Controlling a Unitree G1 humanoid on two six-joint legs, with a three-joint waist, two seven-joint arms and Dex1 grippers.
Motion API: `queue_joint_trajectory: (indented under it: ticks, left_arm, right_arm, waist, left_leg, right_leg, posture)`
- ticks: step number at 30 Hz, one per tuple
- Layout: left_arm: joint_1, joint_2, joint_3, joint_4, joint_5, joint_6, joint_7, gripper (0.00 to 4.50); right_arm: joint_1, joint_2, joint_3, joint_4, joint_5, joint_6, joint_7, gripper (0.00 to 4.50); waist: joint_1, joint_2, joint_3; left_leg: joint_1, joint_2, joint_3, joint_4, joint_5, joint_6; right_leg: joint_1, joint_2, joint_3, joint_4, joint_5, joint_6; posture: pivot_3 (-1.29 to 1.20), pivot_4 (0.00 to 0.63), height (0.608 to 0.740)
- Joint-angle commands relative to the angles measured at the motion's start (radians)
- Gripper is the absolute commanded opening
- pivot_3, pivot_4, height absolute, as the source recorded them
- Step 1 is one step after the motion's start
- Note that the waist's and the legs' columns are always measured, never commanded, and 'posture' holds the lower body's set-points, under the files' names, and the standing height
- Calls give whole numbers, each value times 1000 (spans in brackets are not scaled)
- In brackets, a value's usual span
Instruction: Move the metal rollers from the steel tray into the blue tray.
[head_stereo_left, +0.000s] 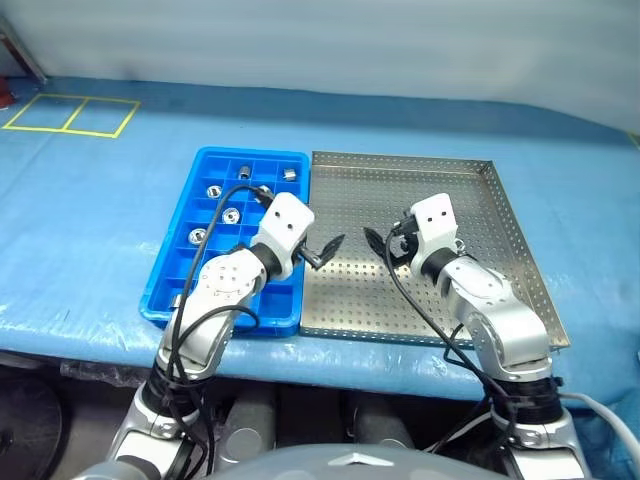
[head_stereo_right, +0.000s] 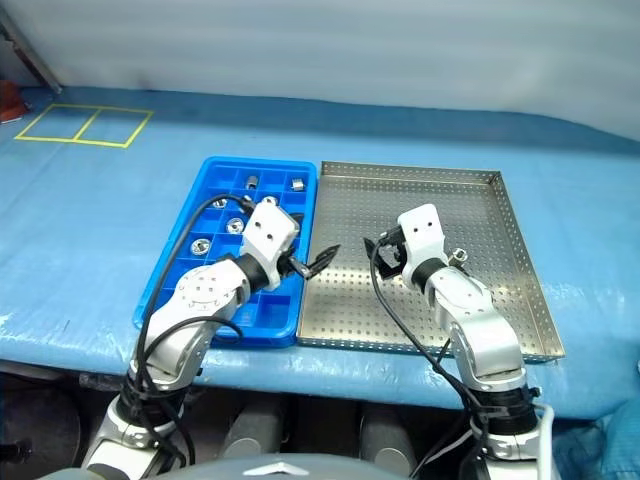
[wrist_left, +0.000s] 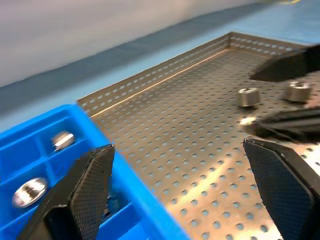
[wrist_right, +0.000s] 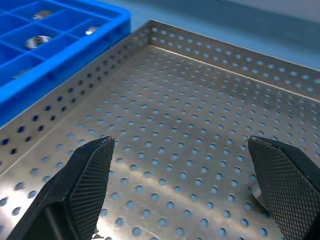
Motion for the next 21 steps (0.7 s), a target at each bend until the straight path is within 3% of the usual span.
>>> queue_joint_trajectory:
  ticks: [1,6,21]
  left_arm:
    - [-32,15,-42,9,-41,-64,-89,4487]
    - [-11,43,-50,-1,-49,-93,-119,4487]
    - [40,73,-39,-37,-47,-80,-103,4487]
  right_arm:
    - [-50,52,-8,78,-67,-6,-102,4500]
    - [-115,127,-40,212,-96,-103,-171,4500]
    - [-124,200,-73,277,-125,-110,-230,4500]
  waist:
    - [-11,0,0]
    - [-37,0,0]
    - [-49,1,-1]
  left_leg:
    - [0,0,1,-1,0,0]
    - [0,0,1,-4,0,0]
    - [1,0,-1,-6,0,0]
  right_leg:
    - [-1,0,1,0,0,0]
    - [-2,0,1,0,3,-1]
    - [-1,0,0,1,1,1]
  posture:
    - [109,150,740]
    - [110,150,740]
    - [136,150,740]
